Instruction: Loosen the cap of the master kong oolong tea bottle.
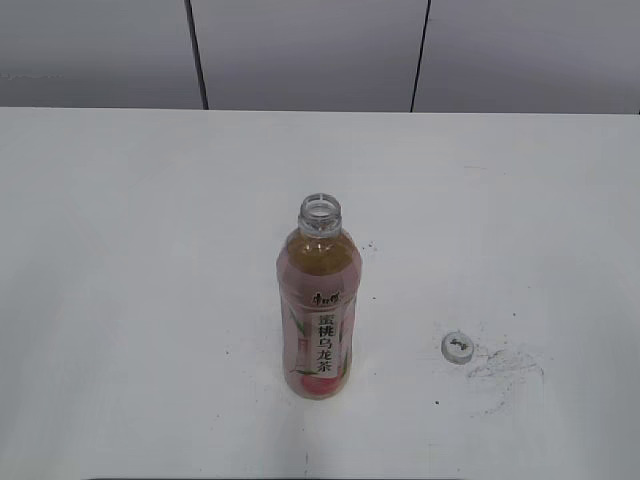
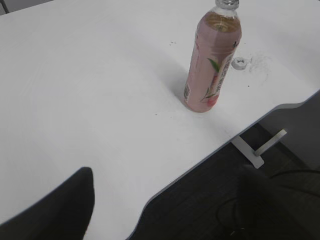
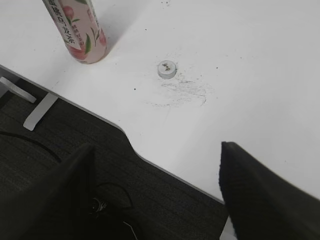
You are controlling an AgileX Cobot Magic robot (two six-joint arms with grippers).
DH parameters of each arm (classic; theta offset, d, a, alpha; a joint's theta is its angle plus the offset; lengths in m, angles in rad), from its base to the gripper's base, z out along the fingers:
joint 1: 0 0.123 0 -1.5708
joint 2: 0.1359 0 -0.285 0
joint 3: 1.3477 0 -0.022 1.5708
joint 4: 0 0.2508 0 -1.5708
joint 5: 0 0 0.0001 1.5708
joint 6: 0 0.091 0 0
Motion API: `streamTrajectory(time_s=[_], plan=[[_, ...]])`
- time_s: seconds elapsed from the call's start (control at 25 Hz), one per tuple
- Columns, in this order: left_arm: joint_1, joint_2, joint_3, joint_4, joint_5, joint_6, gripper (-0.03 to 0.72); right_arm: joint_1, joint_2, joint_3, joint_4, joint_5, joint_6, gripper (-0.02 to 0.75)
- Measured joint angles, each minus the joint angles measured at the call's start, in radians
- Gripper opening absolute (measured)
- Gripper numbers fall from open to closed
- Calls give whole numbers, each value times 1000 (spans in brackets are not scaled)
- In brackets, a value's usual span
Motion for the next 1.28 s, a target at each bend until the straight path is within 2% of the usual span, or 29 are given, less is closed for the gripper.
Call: streamTrajectory(time_s=[0.84, 1.0, 1.08, 1.28], plan=[[0, 0, 0, 26, 0, 1, 521, -1, 0, 0, -1, 0, 1, 575], [9, 0, 0, 26, 0, 1, 521, -67, 0, 0, 0, 0, 1, 575], [68, 0, 0, 26, 0, 1, 521, -146, -8, 0, 0, 0, 1, 575], [359, 0, 0, 26, 0, 1, 521, -326, -85, 0, -1, -1, 2, 575]])
